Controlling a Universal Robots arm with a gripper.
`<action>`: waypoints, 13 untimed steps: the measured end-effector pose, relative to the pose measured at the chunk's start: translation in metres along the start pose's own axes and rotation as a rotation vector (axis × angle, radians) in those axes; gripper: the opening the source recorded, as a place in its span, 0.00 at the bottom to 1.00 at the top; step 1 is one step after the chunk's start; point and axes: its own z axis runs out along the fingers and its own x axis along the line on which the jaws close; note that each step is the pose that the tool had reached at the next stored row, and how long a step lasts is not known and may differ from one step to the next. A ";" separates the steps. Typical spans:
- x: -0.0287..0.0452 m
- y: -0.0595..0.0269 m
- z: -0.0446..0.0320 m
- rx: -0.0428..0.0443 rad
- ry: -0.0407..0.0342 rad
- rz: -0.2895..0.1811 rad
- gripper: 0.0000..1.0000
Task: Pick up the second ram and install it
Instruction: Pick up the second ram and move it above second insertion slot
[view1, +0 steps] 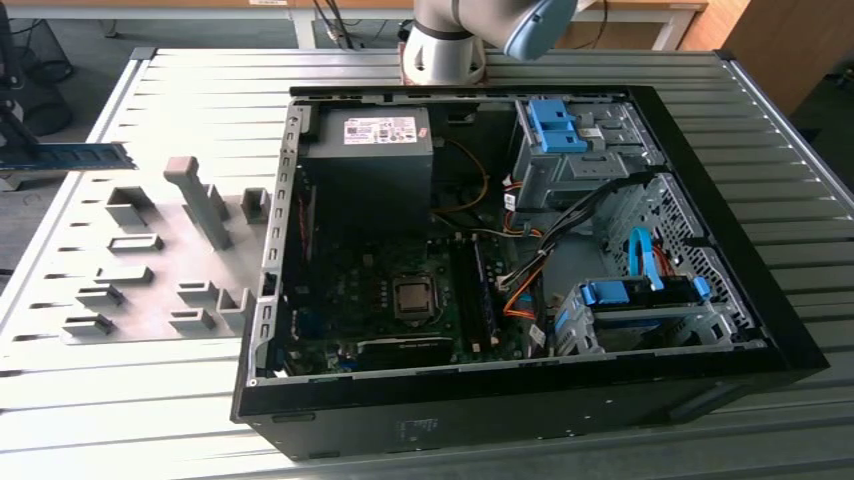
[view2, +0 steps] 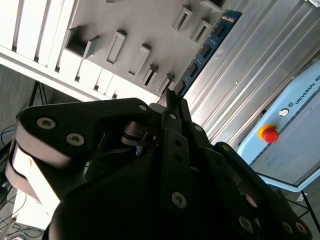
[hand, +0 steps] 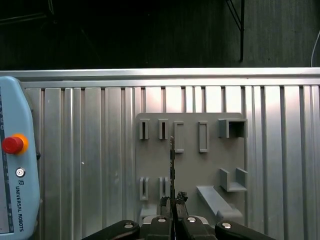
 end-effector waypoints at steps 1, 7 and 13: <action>0.0000 -0.0006 0.0000 0.0000 0.0001 0.000 0.14; -0.0001 -0.0037 -0.0001 -0.0001 0.0001 0.000 0.14; -0.0002 -0.0069 -0.0001 0.0000 0.0000 0.000 0.14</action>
